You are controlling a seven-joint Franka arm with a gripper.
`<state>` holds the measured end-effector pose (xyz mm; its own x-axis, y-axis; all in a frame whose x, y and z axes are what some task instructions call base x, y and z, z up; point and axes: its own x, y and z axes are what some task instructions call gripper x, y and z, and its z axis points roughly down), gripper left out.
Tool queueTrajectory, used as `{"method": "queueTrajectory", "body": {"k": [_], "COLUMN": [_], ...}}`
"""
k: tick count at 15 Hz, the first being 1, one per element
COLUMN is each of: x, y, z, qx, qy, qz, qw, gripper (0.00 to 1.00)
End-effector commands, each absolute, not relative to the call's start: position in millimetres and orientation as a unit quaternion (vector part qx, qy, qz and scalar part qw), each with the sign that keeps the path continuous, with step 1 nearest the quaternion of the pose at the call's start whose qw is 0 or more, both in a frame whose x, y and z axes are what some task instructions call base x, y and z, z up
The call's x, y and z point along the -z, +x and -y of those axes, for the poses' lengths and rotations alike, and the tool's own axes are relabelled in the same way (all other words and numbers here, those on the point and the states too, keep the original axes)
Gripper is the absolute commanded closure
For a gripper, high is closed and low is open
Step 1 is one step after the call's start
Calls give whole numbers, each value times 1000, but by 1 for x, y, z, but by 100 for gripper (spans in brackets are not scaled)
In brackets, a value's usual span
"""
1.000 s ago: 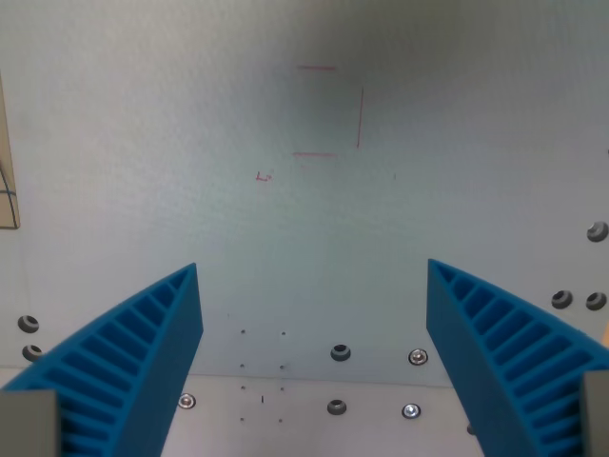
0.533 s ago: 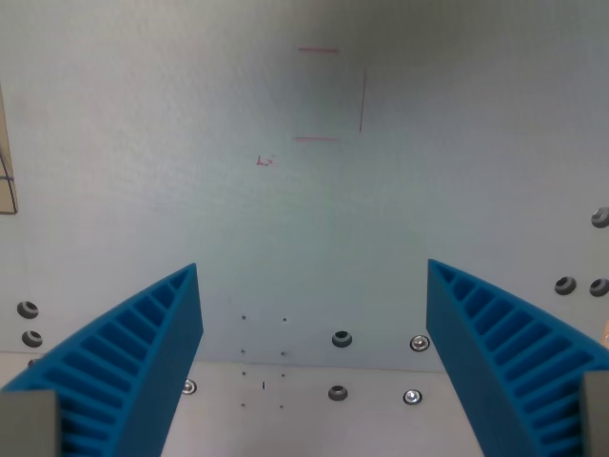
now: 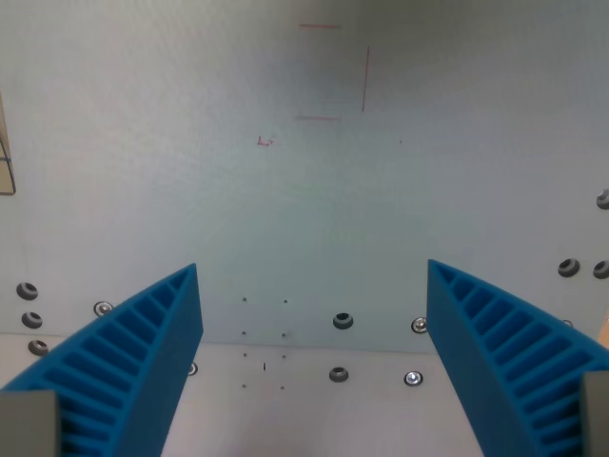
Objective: Rotate around gripper negative y
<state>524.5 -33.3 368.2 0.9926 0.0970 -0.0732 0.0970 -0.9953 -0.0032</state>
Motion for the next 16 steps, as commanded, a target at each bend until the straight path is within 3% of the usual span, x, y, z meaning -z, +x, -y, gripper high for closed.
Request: {"method": "queueTrajectory", "body": {"k": [1, 16], "x": [-376, -376], "y": [535, 535], "z": [34, 34], "qx": [137, 223], "qy": [989, 974], "qz": [-47, -46], "qw": [9, 13], "gripper": [0, 0]}}
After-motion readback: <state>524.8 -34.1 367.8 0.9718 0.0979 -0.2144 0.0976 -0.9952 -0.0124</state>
